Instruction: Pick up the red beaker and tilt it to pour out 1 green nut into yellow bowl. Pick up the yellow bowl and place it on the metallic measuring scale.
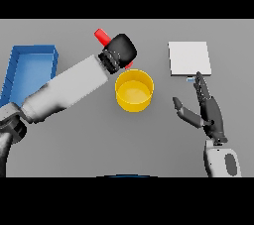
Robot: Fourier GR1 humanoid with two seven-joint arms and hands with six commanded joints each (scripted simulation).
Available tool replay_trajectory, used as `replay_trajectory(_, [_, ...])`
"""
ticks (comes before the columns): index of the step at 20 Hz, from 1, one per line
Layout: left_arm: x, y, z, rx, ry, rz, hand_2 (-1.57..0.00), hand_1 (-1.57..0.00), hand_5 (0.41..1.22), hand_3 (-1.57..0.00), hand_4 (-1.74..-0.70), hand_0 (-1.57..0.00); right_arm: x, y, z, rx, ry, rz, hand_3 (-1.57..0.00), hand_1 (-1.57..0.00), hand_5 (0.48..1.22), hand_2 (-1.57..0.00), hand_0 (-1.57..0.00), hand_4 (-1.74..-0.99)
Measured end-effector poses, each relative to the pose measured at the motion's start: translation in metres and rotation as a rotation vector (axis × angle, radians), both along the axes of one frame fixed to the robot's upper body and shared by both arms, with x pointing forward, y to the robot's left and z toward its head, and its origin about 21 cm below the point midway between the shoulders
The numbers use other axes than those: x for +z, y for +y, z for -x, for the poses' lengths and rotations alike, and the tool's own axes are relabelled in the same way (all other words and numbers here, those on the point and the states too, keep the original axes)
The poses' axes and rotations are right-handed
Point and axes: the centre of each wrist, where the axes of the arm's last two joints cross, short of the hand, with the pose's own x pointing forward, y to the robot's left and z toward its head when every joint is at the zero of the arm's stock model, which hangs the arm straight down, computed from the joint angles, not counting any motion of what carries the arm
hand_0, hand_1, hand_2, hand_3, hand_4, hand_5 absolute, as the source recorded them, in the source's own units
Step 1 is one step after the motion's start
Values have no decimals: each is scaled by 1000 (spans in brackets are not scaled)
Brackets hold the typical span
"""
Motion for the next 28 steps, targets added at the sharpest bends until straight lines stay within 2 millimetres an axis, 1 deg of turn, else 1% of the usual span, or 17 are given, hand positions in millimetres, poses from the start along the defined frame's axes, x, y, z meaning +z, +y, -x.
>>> replay_trajectory(4, [-2,-6,2,-52,-61,-120,-1571,-1571,1221,-1546,-1738,-1571,1,2,-1,5,8,-6,1,1,602,1,1,-1283])
replay_trajectory(5, [-5,-12,4,-76,-70,-160,-1571,-1571,1221,-1551,-1739,-1571,-3,3,4,6,0,-4,1,1,605,1,1,-1285])
replay_trajectory(6, [-7,-17,5,-101,-75,-199,-1571,-1571,1221,-1555,-1739,-1571,2,2,-1,2,-2,-8,1,1,607,1,1,-1290])
replay_trajectory(7, [-2,-20,5,-122,-73,-230,-1571,-1571,1221,-1558,-1740,-1571,2,1,-3,-2,13,1,1,1,607,1,1,-1290])
replay_trajectory(10, [-1,-30,7,-125,-90,-292,-1571,-1571,1221,-1564,-1740,-1571,3,2,-2,-4,0,6,1,1,601,1,1,-1283])
replay_trajectory(12, [-8,-32,8,-130,-101,-329,-1571,-1571,1221,-1567,-1740,-1571,0,2,-1,-7,3,30,1,1,598,1,1,-1277])
replay_trajectory(13, [-5,-32,6,-136,-111,-355,-1571,-1571,1221,-1568,-1741,-1571,-3,1,0,-6,-2,37,1,1,592,1,1,-1274])
replay_trajectory(17, [-2,-37,4,-142,-150,-410,-1571,-1571,1221,-1570,-1741,-1571,1,-1,0,-18,-21,32,1,1,585,1,1,-1245])
replay_trajectory(19, [0,-37,5,-157,-163,-418,-1571,-1571,1221,-1570,-1740,-1571,0,1,2,-23,4,33,1,1,584,1,1,-1235])
replay_trajectory(20, [6,-39,3,-163,-173,-414,-1571,-1571,1221,-1570,-1740,-1571,0,1,0,-20,8,39,1,1,585,1,1,-1233])
replay_trajectory(22, [22,-37,-3,-136,-207,-410,-1571,-1571,1159,-1571,-1738,-1571,2,1,-2,-9,-12,30,1,1,590,1,1,-1222])
replay_trajectory(23, [34,-37,-7,-133,-236,-378,-1571,-1571,1171,-1571,-1738,-1571,3,4,-3,-4,-15,31,1,1,595,1,1,-1219])
replay_trajectory(24, [45,-37,-10,-130,-268,-368,-1379,-1390,1181,-1571,-1686,-1571,0,5,-2,1,-17,23,1,1,601,1,1,-1219])
replay_trajectory(25, [60,-34,-14,-120,-294,-333,-1251,-1269,1189,-1571,-1644,-1571,2,4,-4,-1,-22,28,1,1,609,1,1,-1222])
replay_trajectory(26, [72,-33,-17,-129,-317,-300,-1315,-1330,1196,-1359,-1664,-1571,1,4,-3,8,-29,19,1,1,615,1,1,-1224])
replay_trajectory(27, [93,-29,-24,-89,-375,-284,-1366,-1378,1201,-1212,-1679,-1571,3,3,-3,12,-36,11,1,1,620,1,1,-1231])
replay_trajectory(28, [108,-28,-28,-86,-399,-257,-1407,-1416,1205,-1284,-1631,-1571,5,4,-5,16,-41,2,1,1,626,1,1,-1241])
